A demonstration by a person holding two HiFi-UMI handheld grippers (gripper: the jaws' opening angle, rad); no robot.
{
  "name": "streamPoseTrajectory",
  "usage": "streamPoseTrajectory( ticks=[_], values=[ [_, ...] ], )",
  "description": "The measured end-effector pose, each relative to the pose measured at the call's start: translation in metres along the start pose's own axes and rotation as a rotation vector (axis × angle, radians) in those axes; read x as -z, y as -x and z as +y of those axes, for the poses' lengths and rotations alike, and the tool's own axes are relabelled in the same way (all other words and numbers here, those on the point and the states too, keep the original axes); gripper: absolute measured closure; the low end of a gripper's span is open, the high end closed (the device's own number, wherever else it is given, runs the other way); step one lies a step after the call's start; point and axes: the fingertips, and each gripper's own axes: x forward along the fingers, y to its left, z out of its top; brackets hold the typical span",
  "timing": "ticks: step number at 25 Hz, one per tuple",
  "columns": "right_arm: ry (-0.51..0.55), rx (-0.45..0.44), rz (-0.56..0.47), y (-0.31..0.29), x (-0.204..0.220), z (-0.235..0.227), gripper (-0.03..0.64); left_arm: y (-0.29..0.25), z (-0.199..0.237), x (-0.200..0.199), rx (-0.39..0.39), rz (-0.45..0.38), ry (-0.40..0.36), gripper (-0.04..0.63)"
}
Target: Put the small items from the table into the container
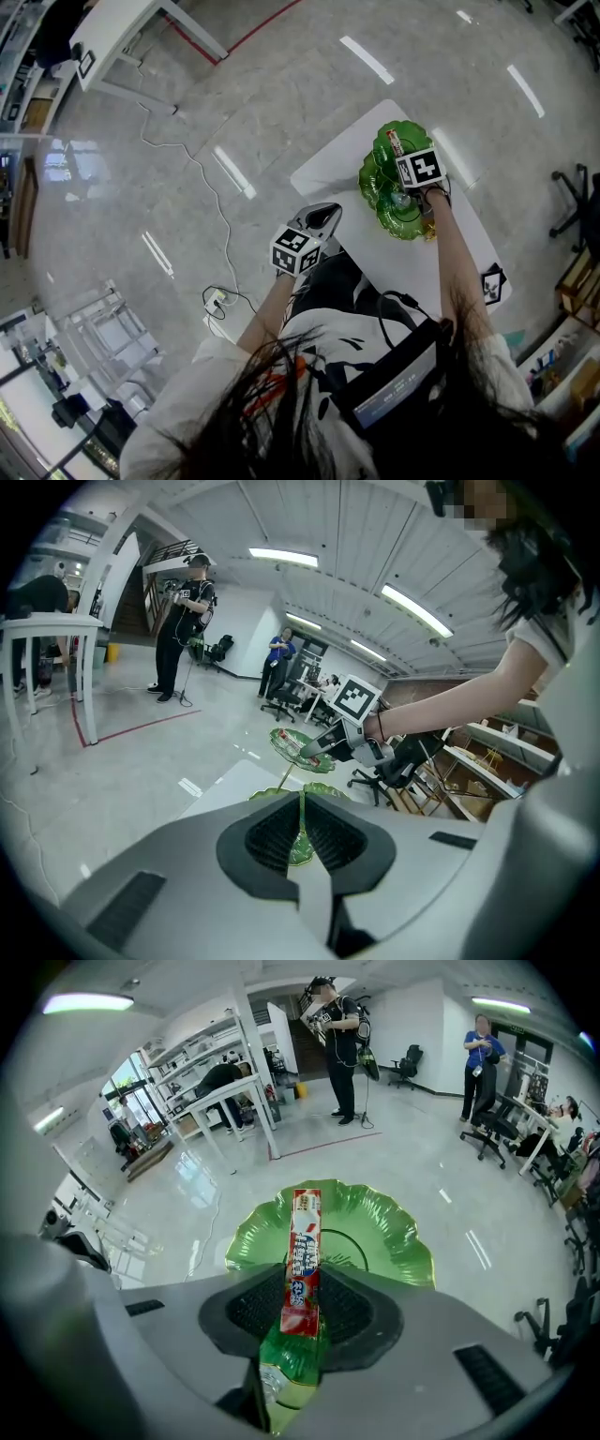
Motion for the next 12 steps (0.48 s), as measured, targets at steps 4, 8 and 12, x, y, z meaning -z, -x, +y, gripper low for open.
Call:
streamPoseTrajectory(
  ticks=[4, 8, 12],
  values=[
    [-0.007, 0.0, -0.01, -0.001, 0.004, 0.0, 0.488, -0.002, -0.001, -0.003, 0.002, -0.008, -0.01, 0.586],
    [-0.008, 0.001, -0.039, 0.008, 0.004, 0.0, 0.454, -0.001, -0.008, -0.003, 0.003, -0.014, -0.017, 0.586],
    [-0.009, 0.005, -0.089, 0.022, -0.002, 0.001, 0.454, 0.002, -0.016, -0.002, 0.019, -0.02, -0.017, 0.586]
  ],
)
